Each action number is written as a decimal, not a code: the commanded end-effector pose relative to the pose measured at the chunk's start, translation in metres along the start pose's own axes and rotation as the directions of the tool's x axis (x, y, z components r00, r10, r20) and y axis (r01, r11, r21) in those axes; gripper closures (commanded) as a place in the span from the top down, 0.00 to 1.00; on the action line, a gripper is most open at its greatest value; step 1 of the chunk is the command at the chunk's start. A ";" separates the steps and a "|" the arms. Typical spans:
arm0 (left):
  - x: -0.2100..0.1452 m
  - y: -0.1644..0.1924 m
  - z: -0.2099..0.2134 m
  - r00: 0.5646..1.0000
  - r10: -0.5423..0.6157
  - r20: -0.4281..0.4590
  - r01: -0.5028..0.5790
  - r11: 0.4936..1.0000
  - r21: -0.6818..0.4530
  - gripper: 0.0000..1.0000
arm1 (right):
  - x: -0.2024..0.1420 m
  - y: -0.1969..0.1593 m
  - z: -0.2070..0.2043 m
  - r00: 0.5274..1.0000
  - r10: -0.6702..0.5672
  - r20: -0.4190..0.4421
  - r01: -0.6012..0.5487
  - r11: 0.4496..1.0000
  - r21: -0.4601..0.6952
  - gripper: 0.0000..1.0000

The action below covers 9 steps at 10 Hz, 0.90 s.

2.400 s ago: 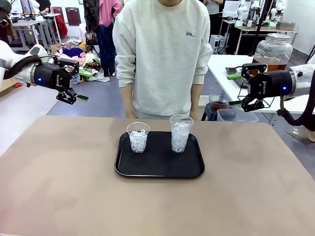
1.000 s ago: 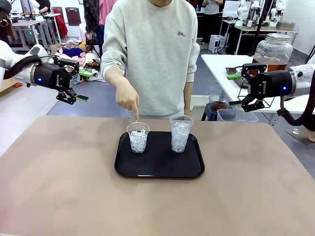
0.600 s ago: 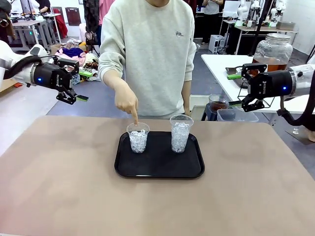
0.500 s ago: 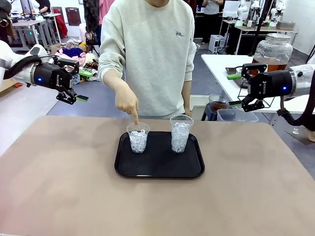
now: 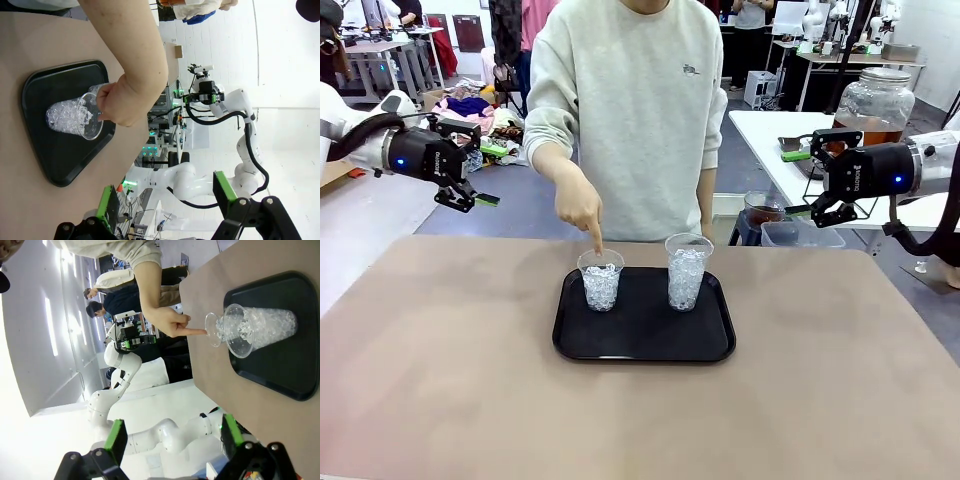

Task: Pour the drink into the iced cup.
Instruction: Pick up the iced cup indicated by the human and present it to them.

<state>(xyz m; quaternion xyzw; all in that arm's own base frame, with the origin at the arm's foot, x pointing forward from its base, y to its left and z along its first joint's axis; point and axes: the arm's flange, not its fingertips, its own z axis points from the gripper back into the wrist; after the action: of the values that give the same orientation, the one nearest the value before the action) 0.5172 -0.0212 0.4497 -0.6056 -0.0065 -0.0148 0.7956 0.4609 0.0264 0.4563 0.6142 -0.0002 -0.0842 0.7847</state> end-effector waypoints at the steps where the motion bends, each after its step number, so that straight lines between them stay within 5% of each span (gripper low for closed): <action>1: 0.000 0.000 0.000 1.000 0.000 0.000 0.000 1.000 0.000 1.00 | 0.000 0.002 0.000 1.000 0.001 0.000 -0.001 1.000 0.001 1.00; 3: 0.002 -0.011 0.001 0.969 -0.247 -0.005 0.247 0.969 -0.032 1.00 | 0.000 0.002 0.000 1.000 0.001 0.000 -0.001 1.000 0.001 1.00; 6: -0.009 -0.004 -0.010 0.839 -0.545 0.003 0.544 0.838 -0.035 1.00 | 0.000 0.002 0.000 1.000 0.001 0.000 -0.001 1.000 0.001 1.00; 9: -0.020 0.009 -0.014 0.736 -0.676 -0.047 0.676 0.737 -0.010 1.00 | 0.000 0.002 0.000 1.000 0.001 0.000 -0.001 1.000 0.001 1.00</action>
<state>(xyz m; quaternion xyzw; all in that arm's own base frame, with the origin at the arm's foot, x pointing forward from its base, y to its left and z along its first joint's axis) 0.5071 -0.0333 0.4419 -0.5675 -0.2016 -0.3031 0.7385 0.4609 0.0264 0.4562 0.6142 -0.0001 -0.0843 0.7847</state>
